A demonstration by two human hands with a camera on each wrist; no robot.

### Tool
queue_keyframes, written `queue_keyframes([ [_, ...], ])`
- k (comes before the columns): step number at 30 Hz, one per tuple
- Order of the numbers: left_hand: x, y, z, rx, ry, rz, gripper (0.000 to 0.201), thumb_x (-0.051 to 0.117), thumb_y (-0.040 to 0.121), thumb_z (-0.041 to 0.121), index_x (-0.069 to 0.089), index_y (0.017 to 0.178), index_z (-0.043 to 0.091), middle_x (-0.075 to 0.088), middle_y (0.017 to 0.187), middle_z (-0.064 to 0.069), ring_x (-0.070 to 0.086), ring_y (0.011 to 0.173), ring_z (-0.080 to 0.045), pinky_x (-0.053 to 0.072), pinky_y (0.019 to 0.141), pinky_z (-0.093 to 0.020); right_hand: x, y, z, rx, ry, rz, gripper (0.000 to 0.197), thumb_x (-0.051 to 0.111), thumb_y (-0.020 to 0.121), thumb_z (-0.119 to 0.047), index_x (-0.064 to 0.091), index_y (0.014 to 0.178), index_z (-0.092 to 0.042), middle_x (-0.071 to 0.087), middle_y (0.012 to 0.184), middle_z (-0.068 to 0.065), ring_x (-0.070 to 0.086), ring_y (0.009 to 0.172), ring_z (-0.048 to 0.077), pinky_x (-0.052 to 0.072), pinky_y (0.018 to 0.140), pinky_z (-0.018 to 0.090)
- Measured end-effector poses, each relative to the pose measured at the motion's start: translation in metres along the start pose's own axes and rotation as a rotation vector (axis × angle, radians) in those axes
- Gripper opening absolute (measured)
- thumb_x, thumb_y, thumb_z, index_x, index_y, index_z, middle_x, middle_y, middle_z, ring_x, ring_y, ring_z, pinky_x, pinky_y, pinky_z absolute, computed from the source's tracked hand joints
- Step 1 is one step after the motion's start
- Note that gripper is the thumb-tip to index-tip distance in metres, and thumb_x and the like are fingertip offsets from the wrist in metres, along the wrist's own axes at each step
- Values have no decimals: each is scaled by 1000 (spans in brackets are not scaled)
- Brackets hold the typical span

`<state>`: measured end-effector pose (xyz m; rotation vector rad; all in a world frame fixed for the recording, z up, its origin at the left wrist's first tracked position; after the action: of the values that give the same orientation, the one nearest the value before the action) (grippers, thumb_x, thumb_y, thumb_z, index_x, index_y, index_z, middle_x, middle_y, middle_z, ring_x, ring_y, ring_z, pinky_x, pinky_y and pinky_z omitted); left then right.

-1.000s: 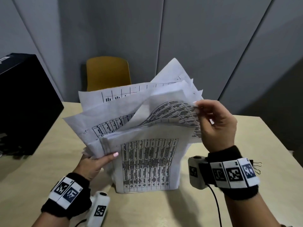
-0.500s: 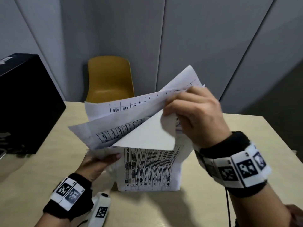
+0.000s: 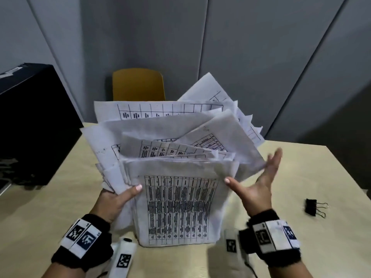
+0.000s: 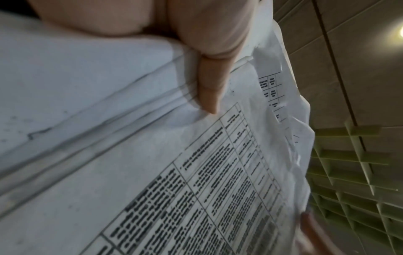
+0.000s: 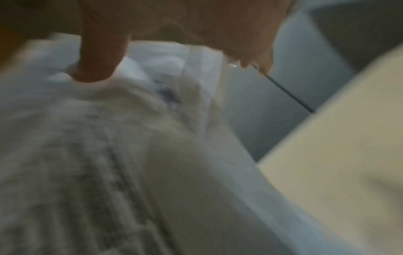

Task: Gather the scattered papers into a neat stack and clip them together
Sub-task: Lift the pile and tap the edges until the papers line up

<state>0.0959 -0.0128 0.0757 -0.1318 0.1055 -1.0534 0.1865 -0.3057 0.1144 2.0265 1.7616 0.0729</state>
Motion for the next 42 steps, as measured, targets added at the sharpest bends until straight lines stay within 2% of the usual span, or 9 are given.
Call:
queue_keyframes([
  [3, 2, -3, 5, -37, 25, 31, 21, 82, 64, 18, 65, 65, 6, 65, 45, 3, 56, 64, -23, 45, 62, -29, 2, -7, 47, 409, 134, -209, 149, 88, 24, -50, 11, 146, -16, 35, 147, 16, 48, 122, 16, 37, 105, 28],
  [6, 6, -9, 13, -16, 68, 19, 13, 69, 77, 3, 63, 66, 8, 64, 52, 4, 54, 64, -17, 40, 59, -24, 6, -5, 55, 461, 263, -341, 96, 90, 19, -38, 61, 100, 2, 75, 83, 0, 67, 72, 4, 55, 70, 25],
  [13, 13, -7, 26, -11, 72, 59, 15, 73, 75, 17, 64, 81, 7, 64, 86, -3, 57, 82, -20, 41, 73, -24, 9, 13, 22, 351, 420, -281, 18, 84, 45, -6, 73, 56, -17, 70, 56, -13, 65, 58, -5, 50, 57, 11],
  [18, 10, 8, 35, 205, -27, -26, 79, 86, 21, 56, 64, 88, 20, 70, 92, 6, 68, 82, -16, 54, 71, -19, -6, 21, 13, 229, 475, -238, 25, 77, 53, 5, 72, 64, -17, 71, 60, -17, 65, 63, -8, 49, 59, 6],
  [22, 8, 9, 26, 259, -73, -137, 77, 91, 27, 50, 68, 94, 17, 75, 90, 10, 69, 91, -10, 56, 79, -24, -8, 10, 30, 256, 466, -299, 50, 92, 41, -20, 70, 86, -14, 75, 75, -12, 69, 76, 0, 53, 67, 15],
  [28, 28, 4, 21, 212, -76, -123, 33, 71, 69, -11, 74, 70, 22, 73, 69, 14, 69, 69, 0, 55, 66, -18, -1, 9, 39, 331, 461, -224, 59, 92, 22, -40, 74, 73, -15, 75, 73, -13, 68, 72, -1, 54, 69, 15],
  [34, 9, 14, 13, 178, -152, -209, 62, 92, 15, 45, 78, 72, 26, 75, 79, 9, 70, 78, -4, 55, 73, -17, -8, 14, 40, 306, 634, -320, 65, 94, 19, -39, 78, 79, -21, 76, 82, -4, 70, 80, 10, 57, 70, 25],
  [39, 13, 10, 10, 184, -168, -240, 64, 89, 18, 54, 78, 68, 18, 75, 77, 9, 69, 77, -1, 53, 72, -13, -3, 7, 40, 375, 551, -307, 67, 94, 17, -40, 76, 77, -14, 76, 80, -3, 70, 78, 10, 57, 71, 23],
  [42, 11, 10, 9, 143, -89, -233, 82, 86, 13, 60, 72, 79, 14, 75, 77, 10, 69, 84, -7, 53, 71, -12, 0, 5, 34, 378, 534, -254, 32, 87, 54, -7, 69, 79, -13, 74, 66, -12, 67, 65, -1, 52, 60, 10],
])
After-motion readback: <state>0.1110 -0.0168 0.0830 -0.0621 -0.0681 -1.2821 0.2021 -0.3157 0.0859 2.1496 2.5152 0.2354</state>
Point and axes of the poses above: each hand's wrist, its own y-axis towards the middle knuckle, its own x-axis out of the palm, z = x × y, the point moved 1 cm from there along y, towards the middle knuckle
